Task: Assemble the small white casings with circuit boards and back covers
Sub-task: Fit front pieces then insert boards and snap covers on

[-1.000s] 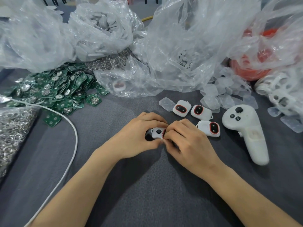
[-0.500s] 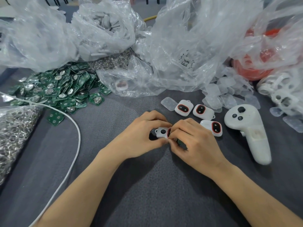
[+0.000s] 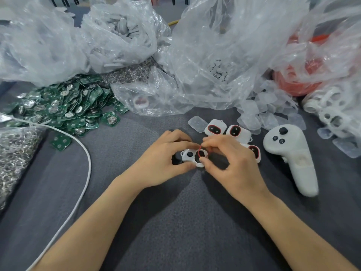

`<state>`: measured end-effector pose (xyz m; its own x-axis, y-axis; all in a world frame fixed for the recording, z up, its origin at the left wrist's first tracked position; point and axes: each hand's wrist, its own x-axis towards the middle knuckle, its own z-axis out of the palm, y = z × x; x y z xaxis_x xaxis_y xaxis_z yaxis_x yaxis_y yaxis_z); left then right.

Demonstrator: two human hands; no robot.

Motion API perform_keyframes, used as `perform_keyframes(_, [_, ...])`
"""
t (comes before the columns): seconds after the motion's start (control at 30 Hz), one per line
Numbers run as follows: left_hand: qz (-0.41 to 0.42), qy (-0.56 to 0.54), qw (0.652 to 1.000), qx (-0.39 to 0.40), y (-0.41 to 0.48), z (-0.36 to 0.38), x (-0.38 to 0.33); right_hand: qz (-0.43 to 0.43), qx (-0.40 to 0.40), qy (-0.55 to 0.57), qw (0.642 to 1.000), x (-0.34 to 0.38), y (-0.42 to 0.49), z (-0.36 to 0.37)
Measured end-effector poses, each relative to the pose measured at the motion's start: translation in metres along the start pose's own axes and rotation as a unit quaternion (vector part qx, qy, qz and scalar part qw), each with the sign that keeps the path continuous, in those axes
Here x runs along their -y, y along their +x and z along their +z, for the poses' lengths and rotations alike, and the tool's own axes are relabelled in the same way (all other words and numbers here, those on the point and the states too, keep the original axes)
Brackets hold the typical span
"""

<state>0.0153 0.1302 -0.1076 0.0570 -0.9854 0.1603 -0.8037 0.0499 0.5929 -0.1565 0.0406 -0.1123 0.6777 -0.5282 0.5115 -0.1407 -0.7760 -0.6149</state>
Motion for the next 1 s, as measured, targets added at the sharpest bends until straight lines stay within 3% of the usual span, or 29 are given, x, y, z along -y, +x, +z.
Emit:
perform_keyframes(0.3, [-0.016, -0.018, 1.000, 0.008, 0.0003, 0.0006, 0.0025, 0.104, 0.058, 0.054, 0.991, 0.0011, 0.0010, 0.0008])
perform_keyframes(1.0, [-0.031, -0.034, 0.999, -0.003, 0.0007, 0.0012, 0.0046, 0.139, 0.056, 0.089, 0.985, 0.0005, 0.0010, 0.0038])
